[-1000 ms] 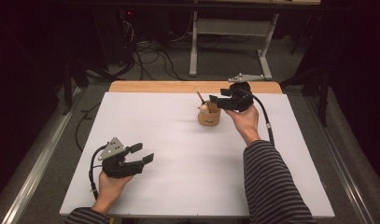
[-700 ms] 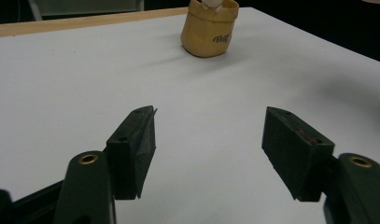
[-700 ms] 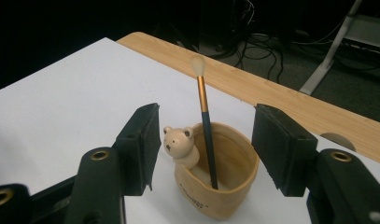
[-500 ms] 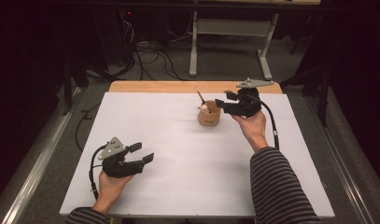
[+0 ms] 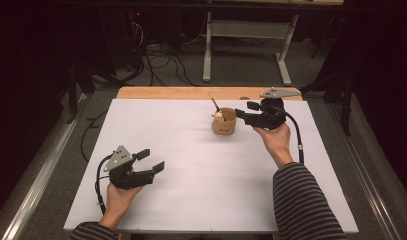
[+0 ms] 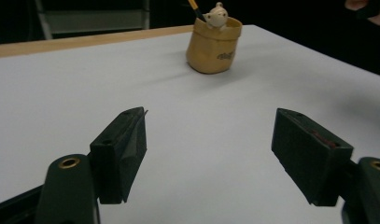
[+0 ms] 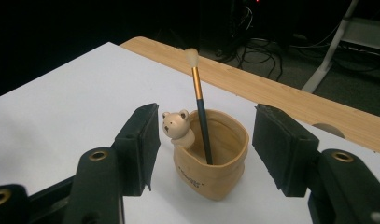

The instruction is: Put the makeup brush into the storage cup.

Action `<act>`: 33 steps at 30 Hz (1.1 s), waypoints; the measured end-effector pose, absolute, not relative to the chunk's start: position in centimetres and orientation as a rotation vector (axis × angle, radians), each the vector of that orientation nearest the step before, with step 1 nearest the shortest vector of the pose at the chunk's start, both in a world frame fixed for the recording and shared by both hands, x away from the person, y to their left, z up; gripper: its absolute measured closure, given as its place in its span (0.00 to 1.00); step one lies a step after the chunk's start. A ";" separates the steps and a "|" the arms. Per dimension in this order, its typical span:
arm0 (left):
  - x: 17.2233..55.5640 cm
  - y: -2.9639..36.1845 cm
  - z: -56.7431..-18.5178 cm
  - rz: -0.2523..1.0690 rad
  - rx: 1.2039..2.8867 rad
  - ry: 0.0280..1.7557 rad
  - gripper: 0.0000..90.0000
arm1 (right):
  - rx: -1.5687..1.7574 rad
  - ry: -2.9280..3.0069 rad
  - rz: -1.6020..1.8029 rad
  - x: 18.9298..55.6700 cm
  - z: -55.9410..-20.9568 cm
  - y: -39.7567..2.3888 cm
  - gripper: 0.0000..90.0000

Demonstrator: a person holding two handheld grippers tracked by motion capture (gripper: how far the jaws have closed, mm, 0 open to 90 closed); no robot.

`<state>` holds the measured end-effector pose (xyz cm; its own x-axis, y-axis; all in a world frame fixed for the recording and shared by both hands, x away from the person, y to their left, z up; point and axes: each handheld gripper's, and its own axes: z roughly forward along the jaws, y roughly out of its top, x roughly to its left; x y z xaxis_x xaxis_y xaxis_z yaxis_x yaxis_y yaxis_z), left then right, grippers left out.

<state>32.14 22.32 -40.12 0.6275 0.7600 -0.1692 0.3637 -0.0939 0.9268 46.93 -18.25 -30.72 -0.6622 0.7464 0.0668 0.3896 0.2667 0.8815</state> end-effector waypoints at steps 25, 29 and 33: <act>31.9 22.1 -39.9 0.398 1.753 0.906 0.30 | 1.003 2.163 1.404 44.7 -30.3 -19.5 0.46; 31.8 22.1 -39.9 0.413 1.752 0.910 0.30 | 0.997 2.164 1.412 44.2 -30.4 -19.7 0.45; 31.8 22.1 -39.8 0.419 1.743 0.915 0.29 | 0.983 2.163 1.420 43.7 -30.3 -20.0 0.45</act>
<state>31.82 22.15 -39.82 0.6435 0.7499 -0.1535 0.3739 -0.1330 0.9179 43.66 -19.98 -30.25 -0.6873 0.7233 0.0665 0.3487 0.2482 0.9037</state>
